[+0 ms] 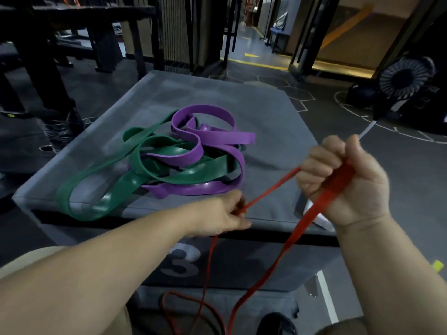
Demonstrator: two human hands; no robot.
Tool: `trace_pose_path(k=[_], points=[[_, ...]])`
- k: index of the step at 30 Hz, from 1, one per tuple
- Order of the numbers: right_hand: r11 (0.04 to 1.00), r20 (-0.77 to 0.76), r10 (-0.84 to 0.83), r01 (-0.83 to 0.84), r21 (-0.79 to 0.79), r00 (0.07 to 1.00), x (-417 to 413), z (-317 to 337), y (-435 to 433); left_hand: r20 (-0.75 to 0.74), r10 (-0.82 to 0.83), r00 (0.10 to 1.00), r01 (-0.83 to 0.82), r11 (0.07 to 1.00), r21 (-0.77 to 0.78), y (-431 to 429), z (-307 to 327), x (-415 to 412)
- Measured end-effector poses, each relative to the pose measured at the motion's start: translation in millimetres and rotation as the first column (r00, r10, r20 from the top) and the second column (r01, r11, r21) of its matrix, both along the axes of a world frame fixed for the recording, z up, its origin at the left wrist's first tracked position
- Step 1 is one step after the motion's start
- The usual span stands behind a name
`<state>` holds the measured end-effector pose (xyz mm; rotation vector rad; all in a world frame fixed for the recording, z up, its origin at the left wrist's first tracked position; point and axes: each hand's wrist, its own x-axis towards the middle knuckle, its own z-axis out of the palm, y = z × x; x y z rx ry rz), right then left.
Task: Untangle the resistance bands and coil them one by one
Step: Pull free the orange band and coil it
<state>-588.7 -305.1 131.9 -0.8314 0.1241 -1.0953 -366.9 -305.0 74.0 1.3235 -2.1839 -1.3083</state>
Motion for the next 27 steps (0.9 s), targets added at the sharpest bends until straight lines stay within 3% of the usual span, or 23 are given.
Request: trace_pose_path(k=[3, 5, 11, 17, 20, 23, 27], points=[[0.982, 0.063, -0.19, 0.191, -0.004, 0.98, -19, 11, 3, 0.212, -0.021, 0.977, 0.008, 0.998, 0.06, 5, -10, -3], [0.96, 0.057, -0.279, 0.28, 0.005, 0.958, -25, 15, 4, 0.277, -0.028, 0.961, 0.004, 0.996, 0.086, 11, -14, -5], [0.832, -0.362, -0.541, 0.547, -0.095, 0.759, -4, 8, 10, 0.053, -0.105, 0.993, 0.104, 0.994, 0.029, 19, -1, -11], [0.883, -0.712, -0.445, 0.401, -0.245, 0.544, 20, -22, 20, -0.368, -0.101, 0.924, 0.162, 0.977, 0.138, 25, 26, -13], [0.912, -0.806, -0.38, 0.332, -0.243, 0.454, 30, -31, 26, -0.394, -0.044, 0.918, 0.097, 0.989, 0.115, 25, 35, -13], [0.934, -0.827, -0.299, 0.323, -0.152, 0.476, 39, -32, 27, -0.354, 0.127, 0.927, -0.097, 0.99, 0.101, 20, 32, -14], [0.887, -0.853, -0.406, 0.366, -0.282, 0.327, 39, -30, 22, -0.239, 0.125, 0.963, -0.105, 0.99, 0.093, 15, 27, -9]])
